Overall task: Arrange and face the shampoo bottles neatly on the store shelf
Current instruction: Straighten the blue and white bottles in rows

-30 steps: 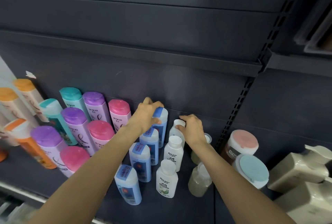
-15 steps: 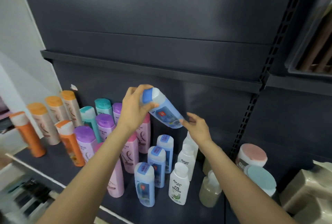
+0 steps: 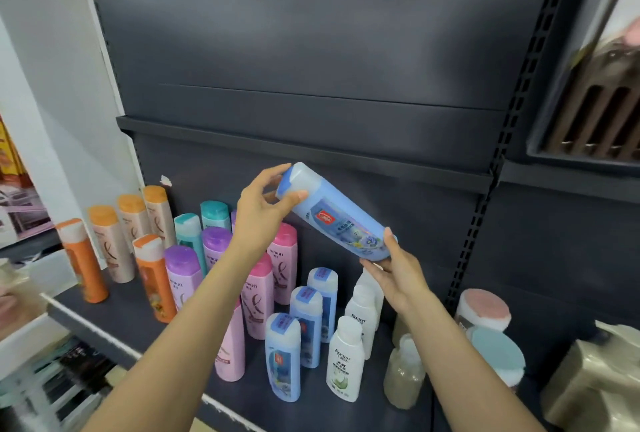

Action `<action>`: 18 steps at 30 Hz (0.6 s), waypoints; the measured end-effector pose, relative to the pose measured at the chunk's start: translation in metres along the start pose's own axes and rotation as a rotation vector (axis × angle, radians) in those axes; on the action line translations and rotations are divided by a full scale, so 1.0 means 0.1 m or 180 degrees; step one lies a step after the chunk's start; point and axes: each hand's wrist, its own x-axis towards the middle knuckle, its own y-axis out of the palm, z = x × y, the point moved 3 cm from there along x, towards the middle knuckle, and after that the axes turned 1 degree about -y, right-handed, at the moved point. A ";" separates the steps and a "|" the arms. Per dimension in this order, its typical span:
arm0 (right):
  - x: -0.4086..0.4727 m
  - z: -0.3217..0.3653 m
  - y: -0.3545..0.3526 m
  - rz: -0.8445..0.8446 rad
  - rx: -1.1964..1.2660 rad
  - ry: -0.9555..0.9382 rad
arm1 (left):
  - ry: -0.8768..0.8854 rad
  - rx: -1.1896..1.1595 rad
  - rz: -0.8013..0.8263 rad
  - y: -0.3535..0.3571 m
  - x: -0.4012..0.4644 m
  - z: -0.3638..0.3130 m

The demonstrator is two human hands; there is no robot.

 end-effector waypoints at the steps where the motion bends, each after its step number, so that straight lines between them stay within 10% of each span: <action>1: -0.02 0.01 0.00 -0.0032 0.0091 -0.0026 | -0.0089 -0.0063 -0.0089 0.02 0.02 0.01; 18: -0.07 0.37 -0.11 -0.0107 0.0704 -0.0500 | -0.0832 -0.1513 -0.0562 0.41 0.25 0.11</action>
